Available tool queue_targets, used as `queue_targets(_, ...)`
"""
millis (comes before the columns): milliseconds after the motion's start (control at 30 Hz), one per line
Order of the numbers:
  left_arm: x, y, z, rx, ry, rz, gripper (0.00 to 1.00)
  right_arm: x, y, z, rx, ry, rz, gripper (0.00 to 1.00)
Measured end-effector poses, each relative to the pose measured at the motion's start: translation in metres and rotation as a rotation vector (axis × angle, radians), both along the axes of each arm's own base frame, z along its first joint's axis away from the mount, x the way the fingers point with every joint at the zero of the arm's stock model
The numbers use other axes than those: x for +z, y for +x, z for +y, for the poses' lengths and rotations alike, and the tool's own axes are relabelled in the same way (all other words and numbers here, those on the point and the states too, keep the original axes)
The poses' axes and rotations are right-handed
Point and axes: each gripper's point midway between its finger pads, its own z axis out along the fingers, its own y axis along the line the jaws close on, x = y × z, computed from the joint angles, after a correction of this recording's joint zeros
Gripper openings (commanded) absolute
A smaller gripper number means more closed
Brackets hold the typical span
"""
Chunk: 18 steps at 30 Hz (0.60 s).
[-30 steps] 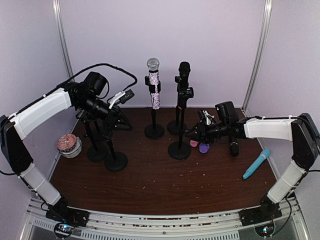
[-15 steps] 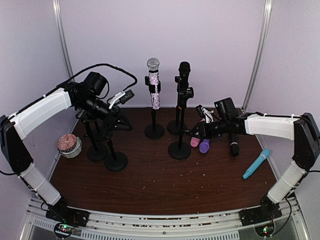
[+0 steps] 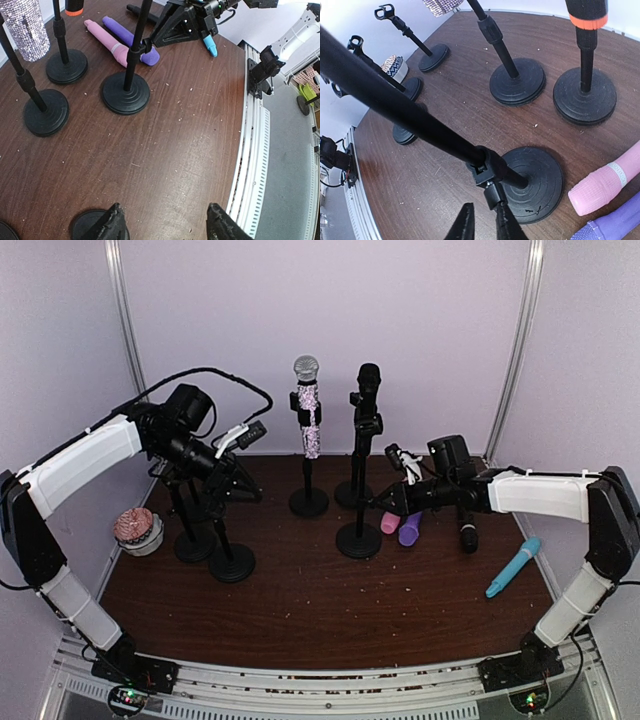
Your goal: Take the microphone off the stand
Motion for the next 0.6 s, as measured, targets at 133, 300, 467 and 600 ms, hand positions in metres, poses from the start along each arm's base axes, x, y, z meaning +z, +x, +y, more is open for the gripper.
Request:
queue_targets(133, 0.000, 0.000, 0.003, 0.003, 0.007, 0.003, 0.58, 0.000, 0.001, 0.000, 0.007, -0.009, -0.017, 0.16)
queue_targets(300, -0.001, 0.000, 0.004, 0.004, 0.011, 0.006, 0.58, -0.002, 0.000, 0.003, 0.012, -0.032, -0.040, 0.28)
queue_targets(467, 0.000, 0.000, 0.005, 0.006, 0.011, 0.008, 0.58, -0.007, 0.002, 0.003, 0.000, -0.052, -0.045, 0.32)
queue_targets(600, 0.002, 0.001, 0.005, 0.007, 0.009, 0.004, 0.58, -0.012, 0.005, 0.004, -0.009, -0.058, -0.043, 0.32)
